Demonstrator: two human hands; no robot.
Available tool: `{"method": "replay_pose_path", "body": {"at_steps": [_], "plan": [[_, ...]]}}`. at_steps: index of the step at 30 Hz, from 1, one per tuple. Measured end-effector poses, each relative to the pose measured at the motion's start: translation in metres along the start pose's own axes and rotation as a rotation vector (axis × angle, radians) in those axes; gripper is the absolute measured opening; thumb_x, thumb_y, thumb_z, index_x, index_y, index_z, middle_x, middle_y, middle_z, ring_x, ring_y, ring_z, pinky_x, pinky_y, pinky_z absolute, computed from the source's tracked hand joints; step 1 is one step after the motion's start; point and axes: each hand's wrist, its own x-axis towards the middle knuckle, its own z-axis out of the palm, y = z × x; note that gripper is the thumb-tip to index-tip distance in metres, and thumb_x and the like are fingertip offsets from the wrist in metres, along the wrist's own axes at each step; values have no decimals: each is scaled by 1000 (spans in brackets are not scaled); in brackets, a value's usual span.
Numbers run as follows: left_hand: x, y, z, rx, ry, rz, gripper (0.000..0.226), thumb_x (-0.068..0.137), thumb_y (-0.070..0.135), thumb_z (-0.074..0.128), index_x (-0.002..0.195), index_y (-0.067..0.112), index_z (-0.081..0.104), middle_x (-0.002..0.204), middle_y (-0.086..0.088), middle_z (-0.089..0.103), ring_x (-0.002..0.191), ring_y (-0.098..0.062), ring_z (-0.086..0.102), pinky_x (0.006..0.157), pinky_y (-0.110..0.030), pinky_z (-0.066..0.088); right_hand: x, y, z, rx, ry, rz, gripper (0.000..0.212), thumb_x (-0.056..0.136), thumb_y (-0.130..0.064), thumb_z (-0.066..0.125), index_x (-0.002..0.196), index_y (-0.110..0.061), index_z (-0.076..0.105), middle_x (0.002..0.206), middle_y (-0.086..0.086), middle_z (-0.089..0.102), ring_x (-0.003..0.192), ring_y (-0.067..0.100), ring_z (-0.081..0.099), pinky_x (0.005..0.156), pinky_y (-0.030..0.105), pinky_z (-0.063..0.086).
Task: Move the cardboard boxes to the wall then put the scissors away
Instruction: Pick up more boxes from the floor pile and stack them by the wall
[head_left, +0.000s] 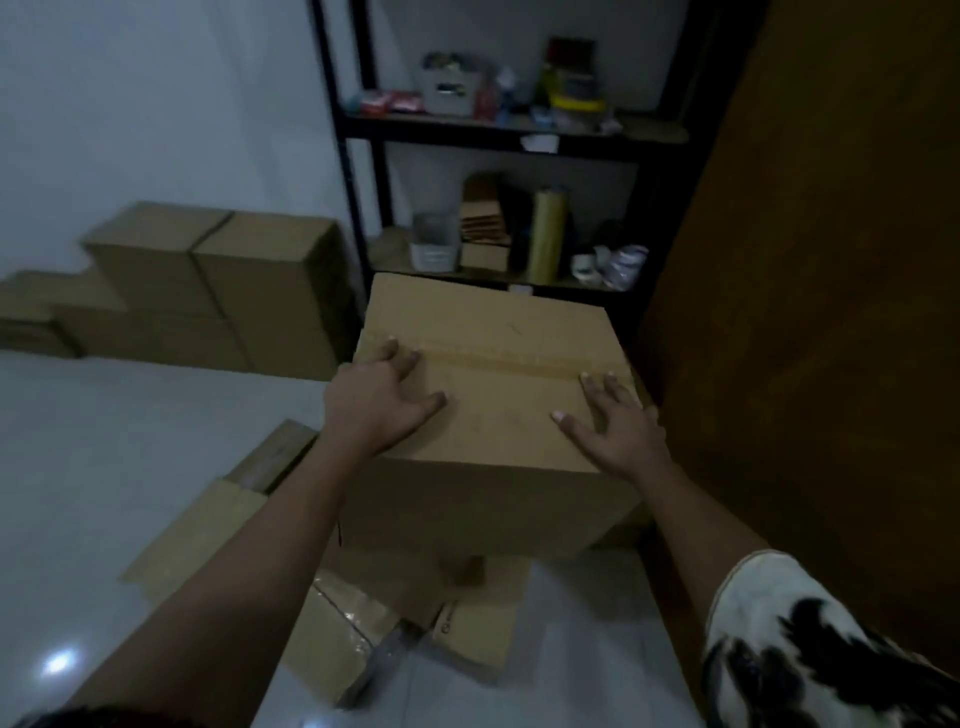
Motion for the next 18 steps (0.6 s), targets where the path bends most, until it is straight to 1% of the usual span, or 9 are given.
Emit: {"method": "replay_pose_path", "body": {"at_steps": [2, 5, 6, 9, 10, 14, 18], "plan": [[-12, -42, -16, -13, 30, -102, 80, 79, 81, 40, 147, 39, 35, 158, 10, 24, 131, -34, 43, 96, -39, 45, 15, -47, 0, -50, -26, -81, 96, 68, -96, 22, 151, -50, 11, 163, -10, 5, 143, 40, 20, 112, 55, 24], [-31, -109, -37, -34, 70, -218, 81, 78, 81, 42, 146, 39, 36, 159, 10, 23, 133, -31, 43, 96, -39, 45, 25, -124, 9, -78, -74, -188, 90, 73, -91, 29, 151, -50, 12, 163, -12, 3, 145, 40, 16, 113, 55, 21], [-35, -123, -41, -37, 77, -240, 80, 78, 80, 43, 146, 39, 37, 158, 10, 23, 133, -31, 43, 97, -38, 44, 25, -140, 12, -78, -81, -215, 91, 73, -91, 29, 152, -48, 12, 163, -10, 4, 146, 39, 15, 113, 54, 19], [-55, -194, -58, -30, 91, -324, 81, 77, 82, 43, 146, 40, 37, 158, 10, 24, 133, -32, 42, 98, -40, 44, 23, -219, 34, -88, -69, -319, 99, 67, -93, 22, 153, -44, 14, 164, -5, 6, 148, 31, 14, 116, 51, 15], [-63, -228, -68, -19, 91, -360, 82, 76, 82, 42, 146, 40, 37, 158, 10, 24, 134, -32, 42, 98, -40, 44, 20, -256, 45, -88, -81, -347, 98, 68, -92, 23, 153, -44, 15, 164, -5, 7, 148, 31, 14, 115, 51, 15], [-83, -322, -95, -14, 115, -438, 83, 76, 83, 42, 146, 40, 37, 159, 10, 23, 134, -32, 42, 100, -42, 44, 8, -356, 78, -96, -113, -388, 84, 81, -82, 35, 153, -44, 14, 164, -9, 5, 144, 40, 15, 112, 55, 21], [-102, -407, -120, 31, 154, -497, 82, 76, 83, 42, 146, 39, 38, 159, 9, 23, 134, -30, 43, 101, -43, 44, 8, -447, 118, -109, -130, -455, 88, 76, -88, 31, 152, -49, 12, 164, -10, 4, 144, 41, 17, 112, 55, 24]]}}
